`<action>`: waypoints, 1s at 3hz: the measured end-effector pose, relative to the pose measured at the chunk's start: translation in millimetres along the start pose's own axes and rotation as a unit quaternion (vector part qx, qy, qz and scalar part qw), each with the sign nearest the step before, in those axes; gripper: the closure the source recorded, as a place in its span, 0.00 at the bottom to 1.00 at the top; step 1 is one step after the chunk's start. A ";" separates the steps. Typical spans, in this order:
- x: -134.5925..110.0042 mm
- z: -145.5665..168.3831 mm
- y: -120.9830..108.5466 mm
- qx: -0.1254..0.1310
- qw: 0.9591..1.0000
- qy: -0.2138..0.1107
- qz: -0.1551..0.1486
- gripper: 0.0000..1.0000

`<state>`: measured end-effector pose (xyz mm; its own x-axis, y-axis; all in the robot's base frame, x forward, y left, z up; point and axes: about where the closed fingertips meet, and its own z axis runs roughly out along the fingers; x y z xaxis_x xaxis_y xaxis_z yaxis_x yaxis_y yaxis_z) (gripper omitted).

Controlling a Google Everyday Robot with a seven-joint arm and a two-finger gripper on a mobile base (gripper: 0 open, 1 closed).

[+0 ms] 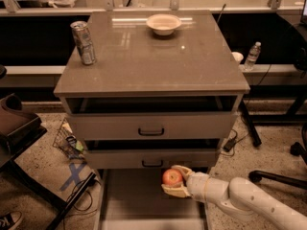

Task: Place apple into bottom drawer

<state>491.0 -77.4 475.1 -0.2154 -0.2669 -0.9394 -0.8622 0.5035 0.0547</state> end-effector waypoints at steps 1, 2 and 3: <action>72.1 39.6 -4.4 -0.014 1.000 0.016 0.011 1.00; 137.7 70.5 1.1 -0.028 0.999 0.017 0.030 1.00; 203.9 117.0 -0.3 -0.029 0.999 0.026 0.031 1.00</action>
Offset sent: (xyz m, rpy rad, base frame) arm -0.0041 0.0321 -0.2457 0.0367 0.1336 0.0475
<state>501.0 -35.9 243.9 -0.2914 -0.2801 -0.9147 -0.8716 0.4718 0.1332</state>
